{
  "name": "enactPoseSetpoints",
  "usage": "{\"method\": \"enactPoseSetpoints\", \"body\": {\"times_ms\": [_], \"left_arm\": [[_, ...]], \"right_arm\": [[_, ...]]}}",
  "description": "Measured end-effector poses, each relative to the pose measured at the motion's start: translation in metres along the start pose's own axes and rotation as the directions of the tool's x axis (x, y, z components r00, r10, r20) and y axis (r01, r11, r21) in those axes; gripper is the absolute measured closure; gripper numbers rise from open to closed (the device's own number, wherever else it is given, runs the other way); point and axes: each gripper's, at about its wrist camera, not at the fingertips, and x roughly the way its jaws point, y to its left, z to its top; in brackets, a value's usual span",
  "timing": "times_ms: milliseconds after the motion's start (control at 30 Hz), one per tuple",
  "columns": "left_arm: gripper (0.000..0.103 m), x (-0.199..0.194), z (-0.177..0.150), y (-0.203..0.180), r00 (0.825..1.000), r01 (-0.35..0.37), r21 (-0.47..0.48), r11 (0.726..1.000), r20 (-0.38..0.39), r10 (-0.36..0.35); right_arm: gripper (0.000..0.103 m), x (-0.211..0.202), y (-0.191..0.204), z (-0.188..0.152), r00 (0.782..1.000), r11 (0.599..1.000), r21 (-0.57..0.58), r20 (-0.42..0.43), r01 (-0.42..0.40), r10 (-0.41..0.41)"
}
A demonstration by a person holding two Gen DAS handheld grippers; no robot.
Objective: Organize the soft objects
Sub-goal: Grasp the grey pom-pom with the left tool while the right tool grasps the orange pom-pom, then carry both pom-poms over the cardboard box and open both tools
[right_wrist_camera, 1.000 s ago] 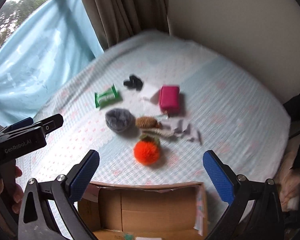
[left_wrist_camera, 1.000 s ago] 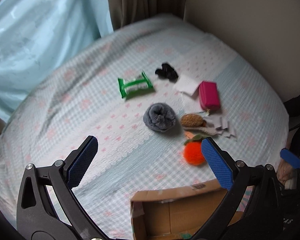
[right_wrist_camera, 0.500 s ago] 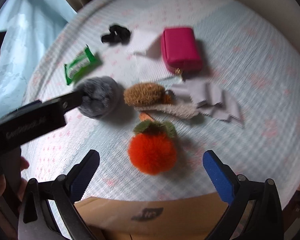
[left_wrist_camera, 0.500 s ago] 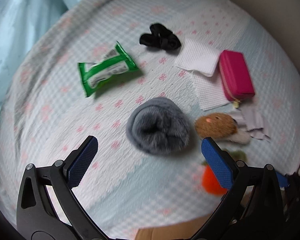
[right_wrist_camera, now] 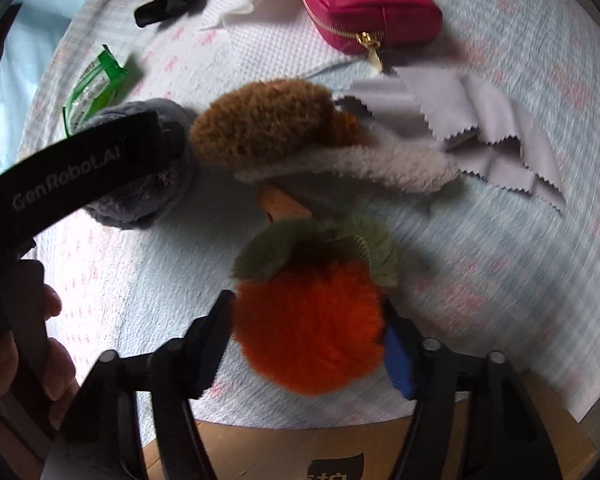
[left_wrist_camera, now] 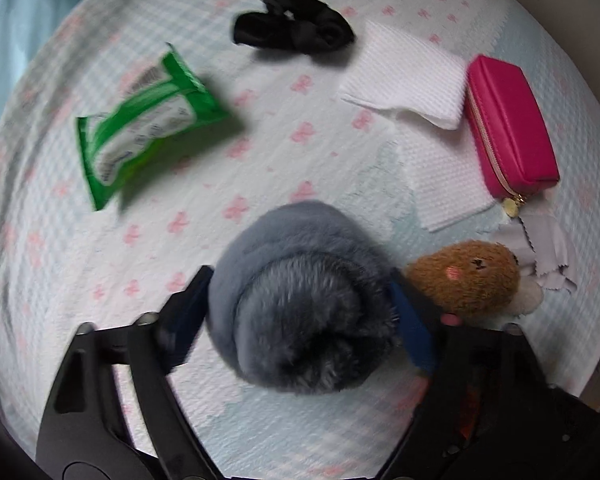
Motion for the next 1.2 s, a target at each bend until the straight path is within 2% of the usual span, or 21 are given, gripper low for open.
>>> {"method": "enactPoseSetpoints", "body": {"times_ms": [133, 433, 700, 867, 1000, 1200], "left_arm": [[0.036, 0.005, 0.0, -0.003, 1.0, 0.007, -0.003, 1.0, -0.008, -0.007], [0.055, 0.0, -0.002, 0.009, 0.999, 0.039, -0.028, 0.999, 0.007, -0.038], [0.059, -0.03, -0.003, 0.017, 0.999, 0.024, -0.059, 0.998, 0.04, -0.021], [0.059, -0.062, -0.007, 0.018, 0.997, 0.021, -0.079, 0.997, 0.076, -0.015], [0.059, -0.103, -0.016, 0.02, 0.993, 0.017, -0.089, 0.996, 0.12, -0.006], [0.059, -0.175, -0.047, 0.017, 0.981, 0.008, -0.118, 0.993, 0.193, 0.015]], "right_arm": [[0.065, 0.01, -0.005, -0.006, 1.0, 1.0, 0.024, -0.025, -0.003, 0.004], [0.069, 0.008, -0.007, 0.0, 0.999, 0.999, 0.033, 0.004, -0.034, 0.034], [0.069, -0.027, -0.011, 0.006, 0.996, 0.997, 0.028, 0.057, -0.066, 0.065], [0.07, -0.056, -0.01, 0.006, 0.991, 0.997, 0.004, 0.108, -0.081, 0.08], [0.07, -0.089, -0.009, 0.001, 0.983, 0.995, -0.034, 0.16, -0.09, 0.094], [0.07, -0.147, 0.001, -0.034, 0.965, 0.99, -0.113, 0.239, -0.082, 0.107]]}}
